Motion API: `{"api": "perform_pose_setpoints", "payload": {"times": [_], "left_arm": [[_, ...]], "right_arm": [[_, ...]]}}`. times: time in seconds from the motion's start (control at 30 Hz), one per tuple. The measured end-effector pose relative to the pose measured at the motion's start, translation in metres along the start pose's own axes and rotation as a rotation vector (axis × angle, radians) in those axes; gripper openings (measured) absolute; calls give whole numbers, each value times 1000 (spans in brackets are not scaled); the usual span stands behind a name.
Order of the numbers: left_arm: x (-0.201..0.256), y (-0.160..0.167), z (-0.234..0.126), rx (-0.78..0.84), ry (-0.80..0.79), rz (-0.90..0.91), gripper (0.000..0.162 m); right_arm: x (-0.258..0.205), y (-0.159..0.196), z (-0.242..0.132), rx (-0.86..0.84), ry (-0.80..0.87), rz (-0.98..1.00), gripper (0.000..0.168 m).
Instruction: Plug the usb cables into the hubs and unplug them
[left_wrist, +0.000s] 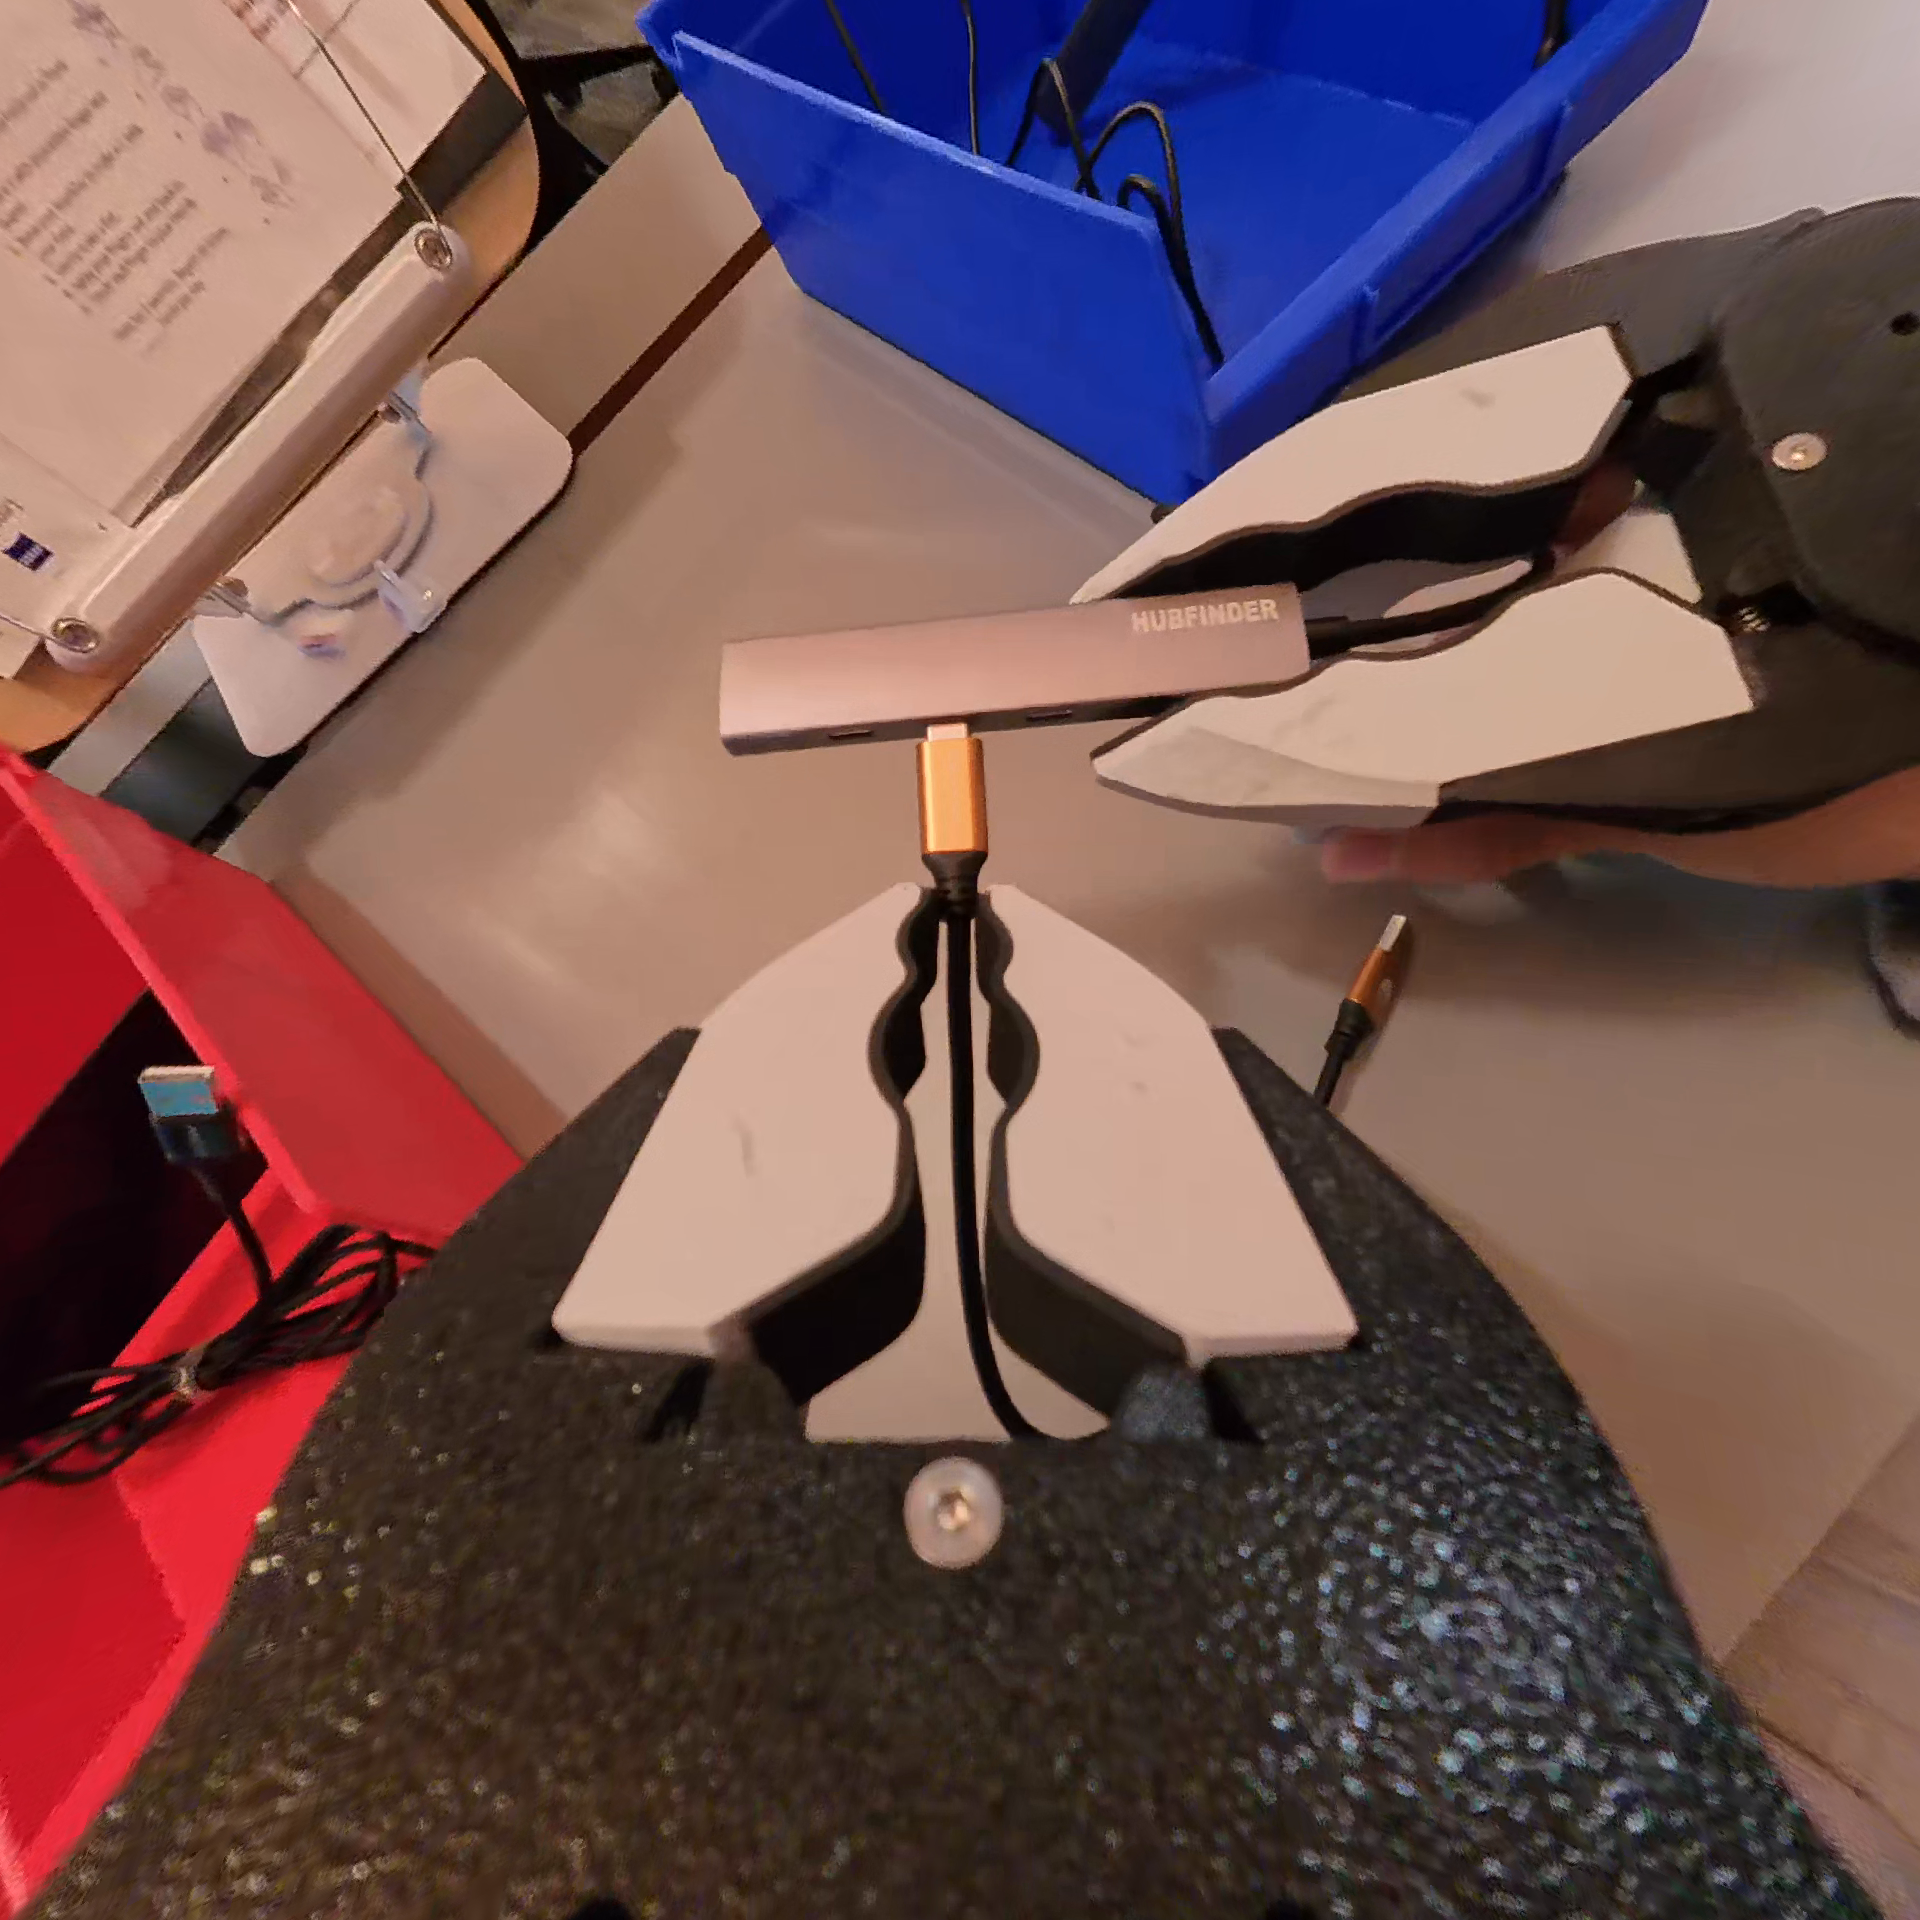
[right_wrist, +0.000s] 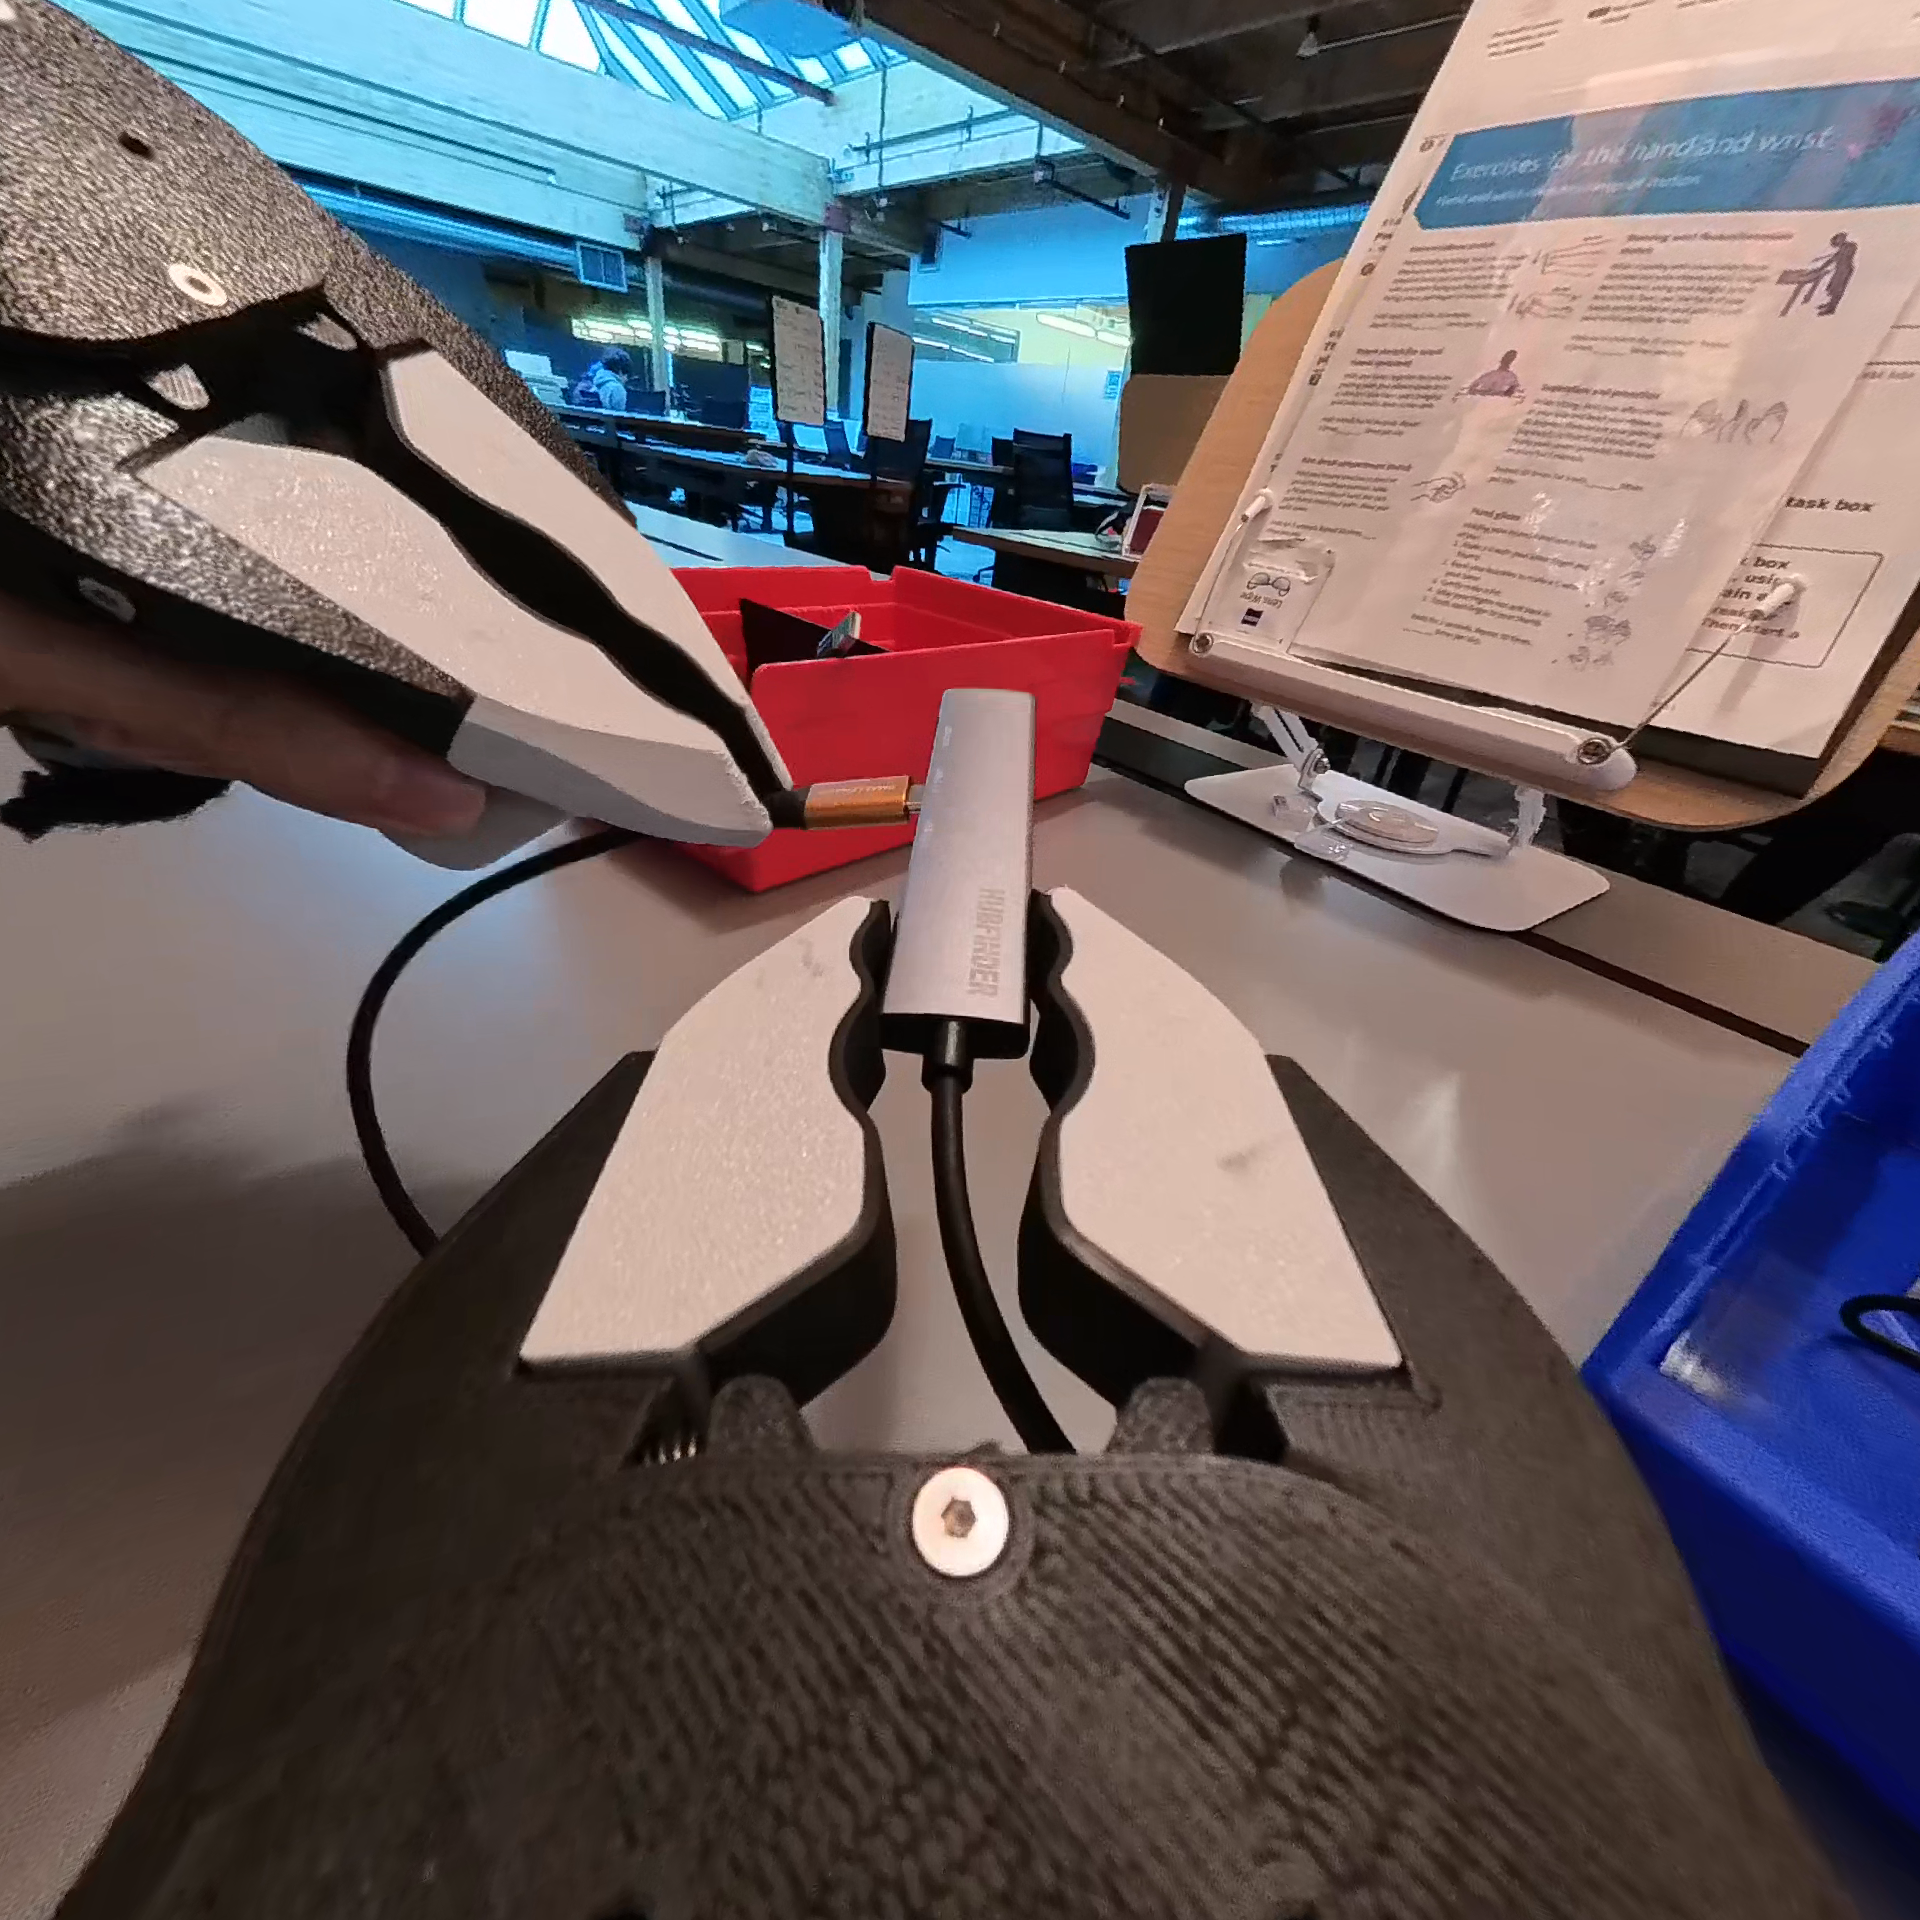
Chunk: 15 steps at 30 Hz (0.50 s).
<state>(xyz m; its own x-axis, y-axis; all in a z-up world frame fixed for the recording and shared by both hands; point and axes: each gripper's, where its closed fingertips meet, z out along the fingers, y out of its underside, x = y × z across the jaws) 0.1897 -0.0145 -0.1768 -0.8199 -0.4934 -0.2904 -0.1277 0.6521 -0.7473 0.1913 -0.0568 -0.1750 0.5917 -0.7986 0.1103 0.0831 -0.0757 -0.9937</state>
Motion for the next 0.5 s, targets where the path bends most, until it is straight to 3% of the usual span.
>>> {"api": "perform_pose_setpoints", "payload": {"times": [0.03,0.33,0.5], "left_arm": [[-1,0,0,5,0,1,6],[-3,0,3,38,-7,10,6],[0,-13,2,179,43,-59,6]], "right_arm": [[0,1,0,-5,3,-2,26],[-3,5,3,-44,-22,-11,27],[6,0,-1,3,-15,68,25]]}}
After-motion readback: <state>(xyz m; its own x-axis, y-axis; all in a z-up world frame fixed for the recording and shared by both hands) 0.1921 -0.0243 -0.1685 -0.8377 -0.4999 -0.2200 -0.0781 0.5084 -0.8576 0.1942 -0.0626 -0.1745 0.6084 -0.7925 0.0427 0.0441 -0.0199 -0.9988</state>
